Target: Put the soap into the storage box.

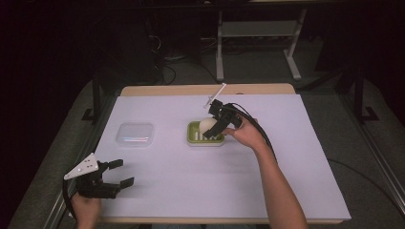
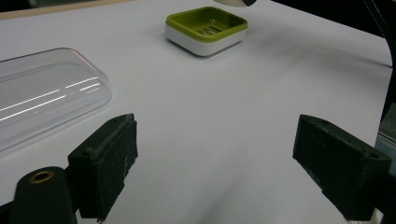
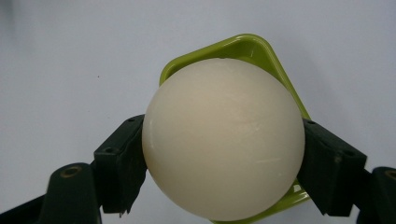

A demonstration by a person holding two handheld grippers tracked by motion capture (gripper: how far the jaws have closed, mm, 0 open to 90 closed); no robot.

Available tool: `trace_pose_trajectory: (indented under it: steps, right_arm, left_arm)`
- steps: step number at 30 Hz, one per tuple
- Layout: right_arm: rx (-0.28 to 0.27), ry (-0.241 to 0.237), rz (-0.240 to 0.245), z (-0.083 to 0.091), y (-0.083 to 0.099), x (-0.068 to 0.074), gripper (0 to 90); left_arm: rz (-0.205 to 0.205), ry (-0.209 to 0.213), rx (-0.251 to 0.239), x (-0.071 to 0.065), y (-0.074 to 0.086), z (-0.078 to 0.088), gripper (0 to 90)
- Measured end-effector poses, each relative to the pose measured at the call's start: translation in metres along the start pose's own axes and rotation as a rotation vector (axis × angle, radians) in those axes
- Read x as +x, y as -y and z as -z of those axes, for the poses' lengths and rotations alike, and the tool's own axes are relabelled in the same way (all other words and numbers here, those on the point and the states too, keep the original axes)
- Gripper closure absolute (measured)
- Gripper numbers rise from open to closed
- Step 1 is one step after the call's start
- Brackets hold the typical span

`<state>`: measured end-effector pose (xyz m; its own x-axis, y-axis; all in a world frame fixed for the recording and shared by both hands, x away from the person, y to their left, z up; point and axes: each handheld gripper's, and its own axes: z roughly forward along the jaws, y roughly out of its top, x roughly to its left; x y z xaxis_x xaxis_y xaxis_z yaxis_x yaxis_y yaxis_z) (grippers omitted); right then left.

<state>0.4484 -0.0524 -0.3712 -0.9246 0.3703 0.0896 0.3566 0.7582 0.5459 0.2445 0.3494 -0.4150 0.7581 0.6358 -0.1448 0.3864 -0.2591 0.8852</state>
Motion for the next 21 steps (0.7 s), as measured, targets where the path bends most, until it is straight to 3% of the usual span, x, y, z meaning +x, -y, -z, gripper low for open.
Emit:
trace_pose_trajectory:
  steps: [21]
  right_arm:
    - [0.016, 0.014, -0.025, -0.014, 0.002, -0.009, 23.2]
  left_arm:
    - [0.006, 0.002, -0.003, 0.000, 0.000, -0.001, 13.2]
